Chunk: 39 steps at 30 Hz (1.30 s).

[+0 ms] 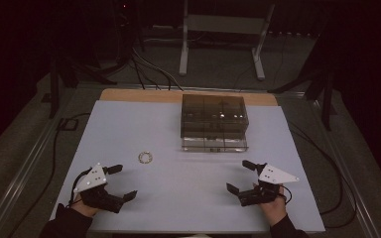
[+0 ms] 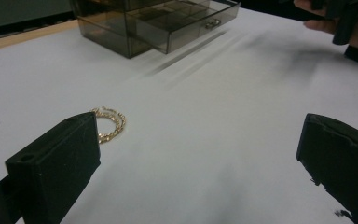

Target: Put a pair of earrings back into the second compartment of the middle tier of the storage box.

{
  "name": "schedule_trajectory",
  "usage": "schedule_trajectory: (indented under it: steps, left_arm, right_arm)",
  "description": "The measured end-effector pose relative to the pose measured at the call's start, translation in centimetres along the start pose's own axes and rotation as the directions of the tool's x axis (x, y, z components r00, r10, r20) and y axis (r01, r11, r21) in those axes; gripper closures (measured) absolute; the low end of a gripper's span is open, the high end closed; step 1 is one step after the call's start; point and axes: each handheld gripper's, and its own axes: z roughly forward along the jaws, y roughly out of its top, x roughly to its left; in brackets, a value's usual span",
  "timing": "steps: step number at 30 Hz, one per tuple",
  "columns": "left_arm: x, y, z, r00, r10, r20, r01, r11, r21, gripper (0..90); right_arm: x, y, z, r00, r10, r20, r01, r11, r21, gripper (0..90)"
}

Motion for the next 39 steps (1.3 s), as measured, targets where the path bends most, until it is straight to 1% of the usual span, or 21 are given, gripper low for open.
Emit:
schedule_trajectory:
  steps: [3, 5, 7, 9, 11, 13, 16, 18, 19, 21, 23, 27, 29, 32, 34, 36, 37, 39]
  left_arm:
    - [0.0, 0.8, -0.2, 0.9998, 0.006, 0.021, -0.006, 0.9999, 0.011, 0.3]
    - [0.0, 1.4, -0.3, 0.9995, 0.016, 0.026, -0.016, 0.9998, 0.011, 0.3]
    - [0.1, 2.0, -0.4, 0.9993, 0.015, 0.034, -0.015, 0.9999, 0.004, 0.3]
    - [0.2, 2.6, -0.4, 0.999, 0.023, 0.039, -0.023, 0.9997, -0.004, 0.3]
    - [0.3, 3.2, -0.3, 0.9988, 0.024, 0.044, -0.024, 0.9997, -0.001, 0.3]
    - [0.3, 3.7, -0.2, 0.9983, 0.022, 0.054, -0.022, 0.9997, -0.012, 0.3]
    - [0.6, 4.4, 0.1, 0.9986, 0.023, 0.047, -0.022, 0.9995, -0.021, 0.3]
    - [0.6, 4.8, 0.4, 0.9992, 0.027, 0.03, -0.027, 0.9995, -0.015, 0.3]
    - [0.7, 5.0, 0.6, 0.9993, 0.024, 0.028, -0.024, 0.9997, -0.008, 0.3]
    - [0.8, 5.3, 1.0, 0.9991, 0.013, 0.04, -0.012, 0.9997, -0.02, 0.3]
    - [0.9, 5.4, 1.2, 0.9992, 0.007, 0.04, -0.007, 0.9999, -0.015, 0.4]
    - [1.6, 6.1, 2.0, 0.9996, -0.015, 0.024, 0.016, 0.9997, -0.019, 0.4]
    - [1.9, 6.4, 2.3, 0.9996, -0.026, 0.007, 0.026, 0.9992, -0.029, 0.4]
    - [2.5, 6.7, 2.9, 0.9994, -0.033, -0.012, 0.033, 0.9993, -0.019, 0.4]
    - [2.9, 6.8, 3.3, 0.9991, -0.038, -0.016, 0.038, 0.9989, -0.026, 0.4]
    - [3.3, 6.8, 3.9, 0.9982, -0.053, -0.028, 0.053, 0.9985, -0.016, 0.4]
    - [3.3, 6.8, 3.9, 0.9982, -0.053, -0.028, 0.053, 0.9985, -0.016, 0.5]
    - [3.7, 6.9, 4.7, 0.9968, -0.073, -0.034, 0.073, 0.9974, -0.006, 2.2]
  right_arm:
    - [0.0, 0.1, 0.0, 1.0, -0.004, 0.004, 0.004, 1.0, -0.005, 0.0]
    - [0.0, 0.1, -0.1, 1.0, 0.001, 0.007, -0.001, 1.0, -0.009, 0.0]
    - [0.0, 0.2, -0.2, 0.9999, 0.0, 0.011, 0.0, 1.0, -0.01, 0.0]
    - [0.0, 0.2, -0.2, 1.0, 0.002, 0.009, -0.002, 1.0, -0.01, 0.0]
    - [0.0, 0.2, -0.2, 0.9999, 0.004, 0.012, -0.004, 1.0, -0.009, 0.0]
    - [0.0, 0.2, -0.1, 0.9999, 0.008, 0.012, -0.008, 1.0, -0.011, 0.0]
    - [-0.1, 0.2, -0.2, 0.9999, 0.011, 0.01, -0.011, 1.0, -0.008, 0.0]
    - [-0.1, 0.2, -0.2, 0.9999, 0.012, 0.009, -0.012, 1.0, -0.011, 0.0]
    - [-0.1, 0.2, -0.2, 0.9999, 0.009, 0.01, -0.009, 1.0, -0.011, 0.0]
    - [-0.1, 0.1, -0.2, 0.9999, 0.011, 0.009, -0.011, 1.0, -0.01, 0.0]
    - [-0.1, 0.1, -0.2, 0.9999, 0.011, 0.009, -0.011, 1.0, -0.01, 0.0]
    - [-0.1, 0.1, -0.1, 0.9999, 0.012, 0.007, -0.011, 1.0, -0.004, 0.0]
    - [-0.1, 0.1, -0.1, 0.9999, 0.014, 0.006, -0.014, 1.0, -0.005, 0.0]
    - [-0.1, 0.1, 0.0, 0.9999, 0.012, 0.006, -0.012, 1.0, -0.002, 0.0]
    - [-0.2, 0.1, 0.0, 0.9999, 0.016, 0.005, -0.016, 1.0, -0.002, 0.0]
    - [-0.2, 0.1, 0.0, 0.9998, 0.021, 0.006, -0.021, 1.0, -0.001, 0.0]
    - [-0.2, 0.1, 0.0, 0.9998, 0.021, 0.006, -0.021, 1.0, -0.001, 0.0]
    - [-0.2, 0.0, 0.0, 0.9998, 0.019, 0.006, -0.019, 1.0, 0.003, 0.0]
